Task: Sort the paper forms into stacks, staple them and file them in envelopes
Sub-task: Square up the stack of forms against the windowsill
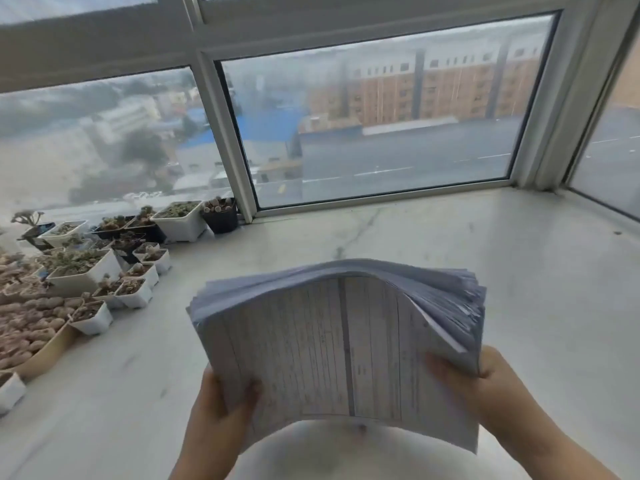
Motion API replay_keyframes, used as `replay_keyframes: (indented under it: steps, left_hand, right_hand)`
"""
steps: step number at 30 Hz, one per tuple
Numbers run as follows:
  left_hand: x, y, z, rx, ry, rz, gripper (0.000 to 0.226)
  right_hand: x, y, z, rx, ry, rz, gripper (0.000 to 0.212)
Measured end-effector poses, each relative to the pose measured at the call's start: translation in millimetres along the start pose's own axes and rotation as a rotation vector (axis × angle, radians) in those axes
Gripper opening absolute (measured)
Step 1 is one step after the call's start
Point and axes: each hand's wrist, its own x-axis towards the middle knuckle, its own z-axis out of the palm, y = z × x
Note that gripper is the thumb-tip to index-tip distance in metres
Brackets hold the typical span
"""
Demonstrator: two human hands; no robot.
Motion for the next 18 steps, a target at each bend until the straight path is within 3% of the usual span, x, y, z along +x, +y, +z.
replay_keyframes:
  steps: [2, 4, 6, 8, 10, 13, 15, 18]
  left_hand:
    - [15, 29, -11, 0.026, -0.034, -0.006, 0.044]
    - [31, 64, -22, 0.005, -0.167, -0.052, 0.049]
    - [47, 90, -29, -0.101, -0.331, -0.240, 0.061]
    - [48, 99, -25, -0.200, -0.391, -0.382, 0.048]
    - [37, 89, -11, -0.324, -0.203, -0.492, 0.040]
    - [3, 70, 20, -0.595, 0.104, -0.657, 0.047]
    - [-31, 69, 52, -0.690, 0.126, -0.740, 0.037]
    - [-81, 69, 103, -0.660, 0.006, -0.771, 0.033]
  right_hand:
    - [-2, -22, -6, 0.077, 0.045, 0.100, 0.044]
    - [-5, -35, -18, 0.248, 0.089, 0.210, 0.010]
    - [-15, -42, -29, 0.405, 0.131, 0.354, 0.009]
    - [-25, -42, -36, 0.500, 0.151, 0.471, 0.012]
    - [-36, -38, -37, 0.562, 0.198, 0.561, 0.015]
    - [-51, -23, -30, 0.652, 0.255, 0.638, 0.021]
    - [-62, -9, -20, 0.710, 0.291, 0.657, 0.024]
    - [-74, 15, 2, 0.761, 0.399, 0.720, 0.031]
